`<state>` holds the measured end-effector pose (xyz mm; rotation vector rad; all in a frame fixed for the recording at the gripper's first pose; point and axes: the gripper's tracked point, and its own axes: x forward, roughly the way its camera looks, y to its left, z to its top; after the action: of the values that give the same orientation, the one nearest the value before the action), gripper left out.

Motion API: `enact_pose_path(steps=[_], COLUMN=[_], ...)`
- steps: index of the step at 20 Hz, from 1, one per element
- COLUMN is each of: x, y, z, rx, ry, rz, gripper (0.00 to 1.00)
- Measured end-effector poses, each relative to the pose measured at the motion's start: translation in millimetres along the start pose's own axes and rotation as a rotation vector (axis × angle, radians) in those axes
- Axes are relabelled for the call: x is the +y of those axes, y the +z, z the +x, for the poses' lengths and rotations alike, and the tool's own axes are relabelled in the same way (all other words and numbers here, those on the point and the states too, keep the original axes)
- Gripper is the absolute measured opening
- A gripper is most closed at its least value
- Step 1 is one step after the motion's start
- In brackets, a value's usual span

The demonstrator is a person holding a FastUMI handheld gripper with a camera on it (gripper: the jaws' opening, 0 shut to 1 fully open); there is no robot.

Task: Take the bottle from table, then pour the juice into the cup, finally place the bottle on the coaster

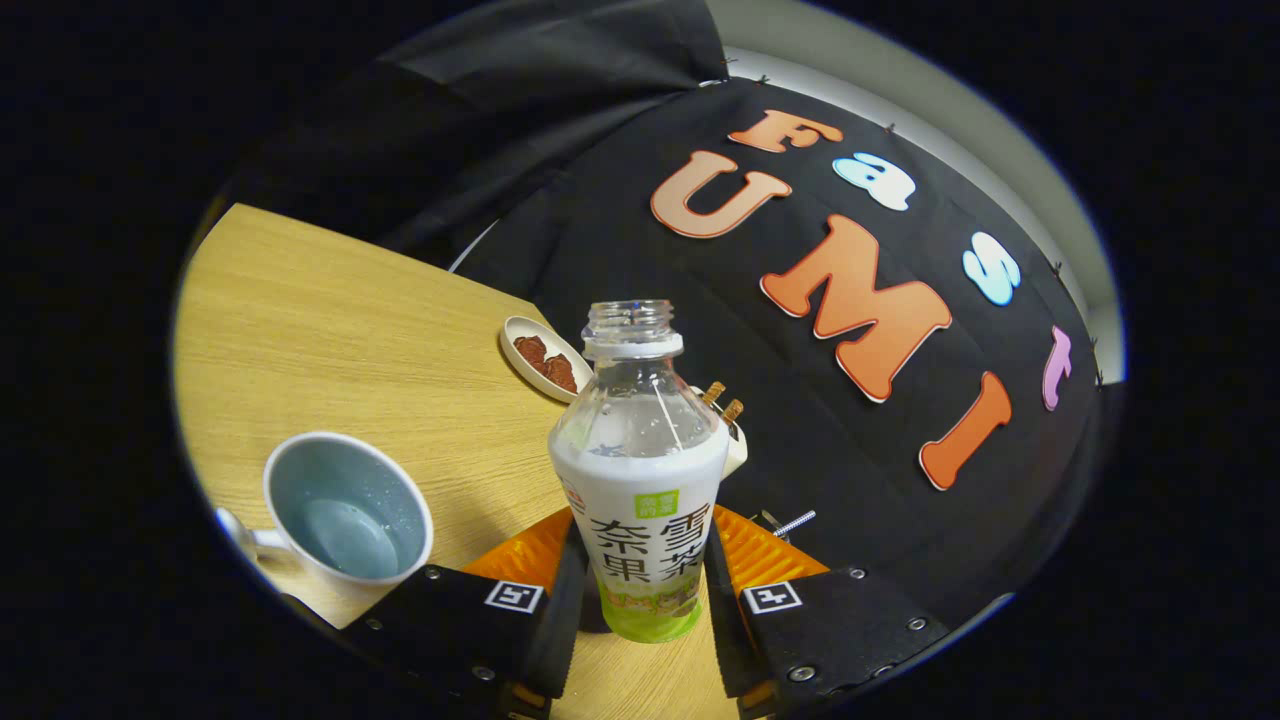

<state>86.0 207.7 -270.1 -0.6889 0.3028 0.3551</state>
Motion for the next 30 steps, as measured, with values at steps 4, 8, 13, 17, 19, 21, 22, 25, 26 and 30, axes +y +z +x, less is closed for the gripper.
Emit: enact_pose_path(steps=[4,8,13,17,19,21,22,25,26,30], x=[-10.9,-25.6,-29.5,-26.8,-24.3,-22.3,-21.2,-22.0,-22.6,-23.8], y=[-0.1,-9.8,-30.8,-43.7,-54.6,-60.6,-64.3,-69.7,-69.7,-68.4], z=[18.5,34.0,48.5,53.8,56.1,58.6,59.5,59.3,58.9,54.9], rx=[0.009,0.021,0.079,0.103,0.130,0.145,0.154,0.165,0.167,0.181], ry=[0.001,-0.017,-0.018,-0.022,-0.023,-0.018,-0.019,-0.023,-0.023,-0.011], rz=[0.174,0.356,0.498,0.551,0.596,0.649,0.665,0.698,0.705,0.739], gripper=[0.58,0.58,0.58,0.58,0.58,0.58,0.58,0.58,0.58,0.66])
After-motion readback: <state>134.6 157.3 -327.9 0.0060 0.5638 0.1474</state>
